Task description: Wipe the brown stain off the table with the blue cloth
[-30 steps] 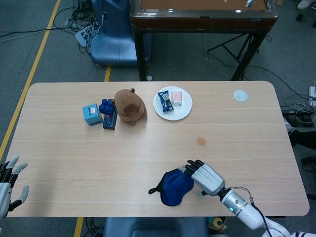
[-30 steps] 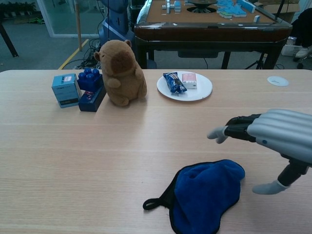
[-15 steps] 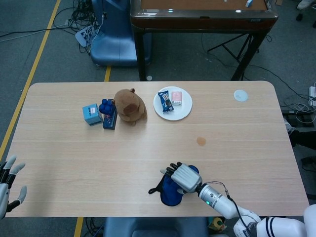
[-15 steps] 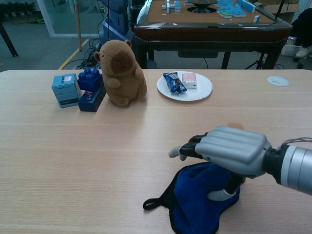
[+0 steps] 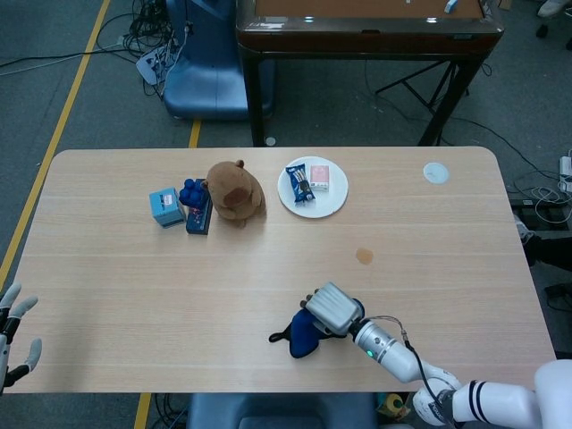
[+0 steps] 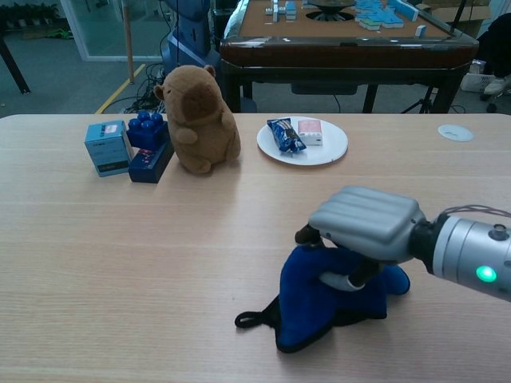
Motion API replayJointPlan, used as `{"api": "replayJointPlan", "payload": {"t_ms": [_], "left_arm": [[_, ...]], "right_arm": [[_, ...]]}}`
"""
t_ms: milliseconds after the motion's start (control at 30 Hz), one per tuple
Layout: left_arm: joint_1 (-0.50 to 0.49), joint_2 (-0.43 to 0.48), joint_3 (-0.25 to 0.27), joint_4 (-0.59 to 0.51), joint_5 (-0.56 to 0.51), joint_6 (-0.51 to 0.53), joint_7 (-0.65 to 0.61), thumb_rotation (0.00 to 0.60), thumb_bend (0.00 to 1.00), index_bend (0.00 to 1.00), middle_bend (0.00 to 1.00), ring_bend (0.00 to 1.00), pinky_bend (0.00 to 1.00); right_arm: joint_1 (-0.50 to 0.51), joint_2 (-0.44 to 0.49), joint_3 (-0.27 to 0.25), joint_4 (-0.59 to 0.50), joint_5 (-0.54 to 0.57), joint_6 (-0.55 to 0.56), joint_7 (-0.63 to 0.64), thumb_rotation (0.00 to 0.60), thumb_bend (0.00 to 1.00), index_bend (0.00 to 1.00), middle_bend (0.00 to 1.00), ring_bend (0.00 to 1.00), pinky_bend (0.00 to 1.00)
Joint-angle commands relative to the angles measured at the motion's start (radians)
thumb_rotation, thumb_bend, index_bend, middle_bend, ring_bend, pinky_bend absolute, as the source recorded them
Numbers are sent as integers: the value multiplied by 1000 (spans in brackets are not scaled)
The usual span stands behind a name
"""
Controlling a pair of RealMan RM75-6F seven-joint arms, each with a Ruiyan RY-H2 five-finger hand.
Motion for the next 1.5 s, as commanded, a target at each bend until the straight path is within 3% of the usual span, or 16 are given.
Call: {"api": "replayJointPlan", "payload": {"t_ms": [33, 333, 633, 1133, 1333, 1500], "left_arm": [[-1, 0, -2, 1, 1, 0, -1, 600, 411, 166, 22, 55, 34], [-6, -5, -2, -1, 2, -11, 7, 600, 411, 166, 22, 55, 34], [-7, -4, -2, 2, -9, -21, 5, 600, 411, 166, 22, 55, 34], [-2, 0, -4, 5, -15, -19, -1, 600, 411, 166, 22, 55, 34], [0, -2, -2, 7, -19, -23, -1, 600, 411, 166, 22, 54, 34], [4, 0, -3, 7, -15, -14, -6, 600, 411, 166, 22, 55, 34]], "right_arm": [[1, 33, 39, 6, 20, 43, 26, 600, 589, 674, 570, 586, 803], [33, 87, 124, 73, 130, 66, 1, 600, 589, 679, 570, 587, 804], [84, 19, 145, 267, 256, 8, -22, 600, 589, 680, 571, 587, 804], [139, -152, 109, 613, 371, -109, -38, 600, 590, 682, 571, 587, 803], [143, -182, 85, 635, 371, -134, -34, 600, 589, 684, 571, 587, 803], [138, -174, 61, 572, 336, -134, 11, 600, 589, 690, 571, 587, 803]]}}
